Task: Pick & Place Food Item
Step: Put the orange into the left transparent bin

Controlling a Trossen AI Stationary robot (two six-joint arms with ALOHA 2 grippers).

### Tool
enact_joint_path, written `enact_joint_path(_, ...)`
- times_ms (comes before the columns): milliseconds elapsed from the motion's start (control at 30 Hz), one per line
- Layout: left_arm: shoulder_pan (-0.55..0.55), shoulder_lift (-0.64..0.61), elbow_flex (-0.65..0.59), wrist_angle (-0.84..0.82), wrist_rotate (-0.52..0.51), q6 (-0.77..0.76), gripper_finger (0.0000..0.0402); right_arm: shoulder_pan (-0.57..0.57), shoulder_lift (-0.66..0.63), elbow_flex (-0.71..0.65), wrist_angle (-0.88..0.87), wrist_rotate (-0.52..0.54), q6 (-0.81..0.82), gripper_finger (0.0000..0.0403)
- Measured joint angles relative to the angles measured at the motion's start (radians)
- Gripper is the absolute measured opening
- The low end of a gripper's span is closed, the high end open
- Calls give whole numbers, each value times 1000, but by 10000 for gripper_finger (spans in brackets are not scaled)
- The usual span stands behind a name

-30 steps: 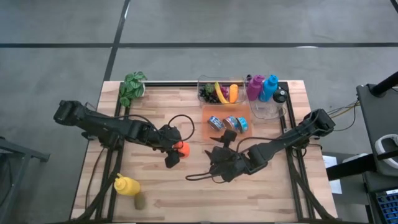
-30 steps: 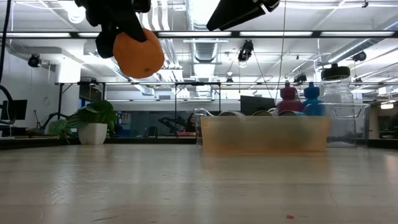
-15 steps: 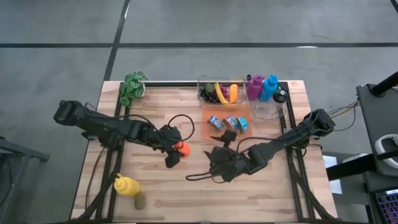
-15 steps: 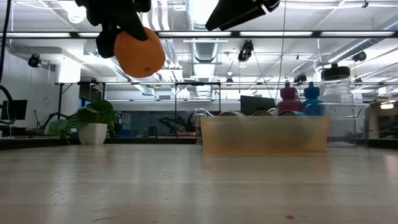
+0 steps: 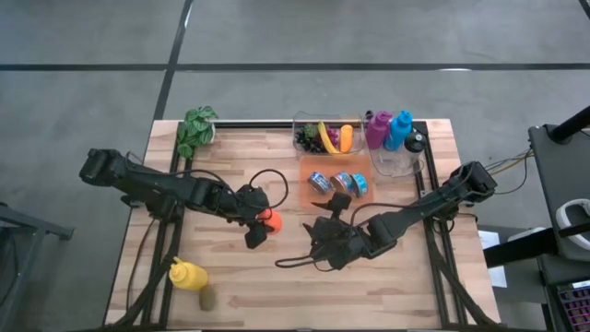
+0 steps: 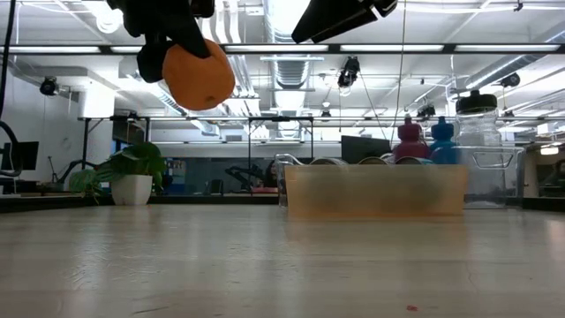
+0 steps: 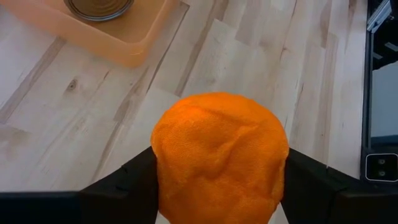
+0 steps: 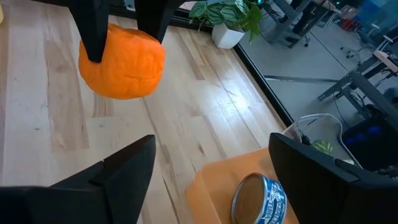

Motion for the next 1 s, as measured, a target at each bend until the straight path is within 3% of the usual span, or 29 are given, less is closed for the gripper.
enact_joint_path(300,1,0,0,4,0,0,249,0,0,1,3,-3,0,307)
enact_joint_path(700,16,0,1,60,0,-81,248,0,0,12,2,-13,-183,392)
enact_joint_path(1000,38,0,1,196,0,-122,245,0,-2,12,2,-27,-269,400)
